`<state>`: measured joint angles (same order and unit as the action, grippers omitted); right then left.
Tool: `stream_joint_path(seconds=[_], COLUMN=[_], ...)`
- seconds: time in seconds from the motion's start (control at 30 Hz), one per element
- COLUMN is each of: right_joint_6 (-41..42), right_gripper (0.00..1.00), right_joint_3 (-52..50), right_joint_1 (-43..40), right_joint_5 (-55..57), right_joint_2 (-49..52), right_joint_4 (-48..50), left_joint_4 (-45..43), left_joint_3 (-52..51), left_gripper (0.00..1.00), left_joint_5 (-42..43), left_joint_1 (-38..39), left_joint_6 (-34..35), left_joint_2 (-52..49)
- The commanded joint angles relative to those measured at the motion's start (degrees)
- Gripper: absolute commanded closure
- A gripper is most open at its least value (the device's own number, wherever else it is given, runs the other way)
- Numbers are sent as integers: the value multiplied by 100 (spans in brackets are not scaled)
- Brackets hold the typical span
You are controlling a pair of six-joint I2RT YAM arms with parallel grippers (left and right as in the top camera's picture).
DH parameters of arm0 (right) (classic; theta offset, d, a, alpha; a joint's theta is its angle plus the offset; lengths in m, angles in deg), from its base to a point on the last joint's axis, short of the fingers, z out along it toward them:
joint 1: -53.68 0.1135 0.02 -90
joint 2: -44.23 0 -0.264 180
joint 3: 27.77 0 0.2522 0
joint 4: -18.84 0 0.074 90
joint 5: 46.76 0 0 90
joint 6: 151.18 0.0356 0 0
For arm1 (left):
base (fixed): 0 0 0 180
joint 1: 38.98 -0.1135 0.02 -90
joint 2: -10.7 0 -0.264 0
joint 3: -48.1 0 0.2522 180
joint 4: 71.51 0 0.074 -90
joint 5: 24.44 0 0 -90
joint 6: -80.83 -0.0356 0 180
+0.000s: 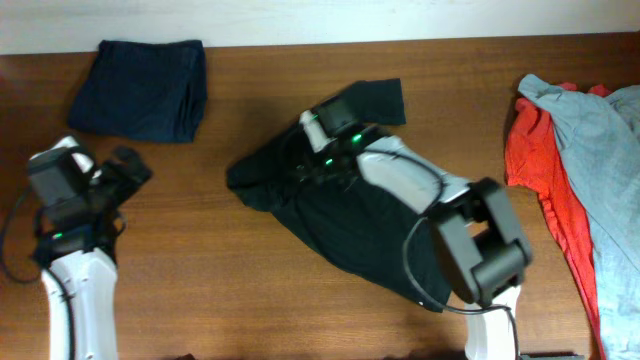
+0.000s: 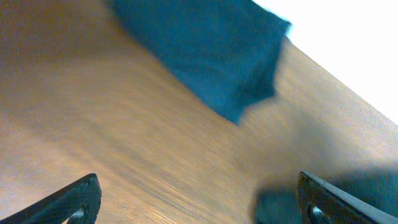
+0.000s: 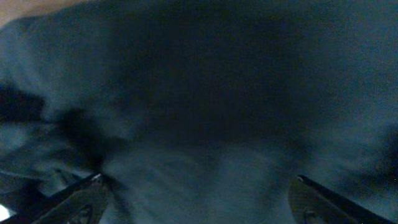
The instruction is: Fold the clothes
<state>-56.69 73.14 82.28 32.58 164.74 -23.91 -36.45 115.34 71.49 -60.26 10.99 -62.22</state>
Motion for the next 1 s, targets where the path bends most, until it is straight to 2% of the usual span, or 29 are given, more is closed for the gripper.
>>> stream_joint_path(seconds=[0.0, 0.2, 0.33, 0.5, 0.6, 0.67, 0.77, 0.97], right_joint_6=[245, 245, 243, 243, 245, 243, 243, 243], right_gripper=[1, 1, 1, 1, 1, 1, 1, 1], right_joint_3=[92, 92, 92, 92, 92, 92, 92, 92], right_joint_1=[-758, -1491, -1698, -1814, -1821, -1816, -1818, -1816], right_joint_5=[-525, -522, -507, -166, 28, 39, 39, 39], right_joint_2=[-365, -363, -363, -363, -363, -343, -341, -341], right_joint_4=[-306, -800, -898, -894, -872, -625, -415, -413], left_joint_4=[46, 219, 216, 114, 199, 258, 260, 295], left_joint_3=[85, 85, 85, 85, 85, 85, 85, 85], left_gripper=[1, 1, 1, 1, 9, 11, 32, 33], left_joint_5=[-11, -1410, -1475, -1475, -1478, -1449, -1283, -1303], left_joint_1=[1294, 3320, 3974, 4266, 4293, 4295, 4332, 4575], left_joint_6=[-960, -979, -977, -979, -981, -977, -964, -955], left_joint_2=[-131, -302, -391, -433, -737, -1029, -1473, -1718])
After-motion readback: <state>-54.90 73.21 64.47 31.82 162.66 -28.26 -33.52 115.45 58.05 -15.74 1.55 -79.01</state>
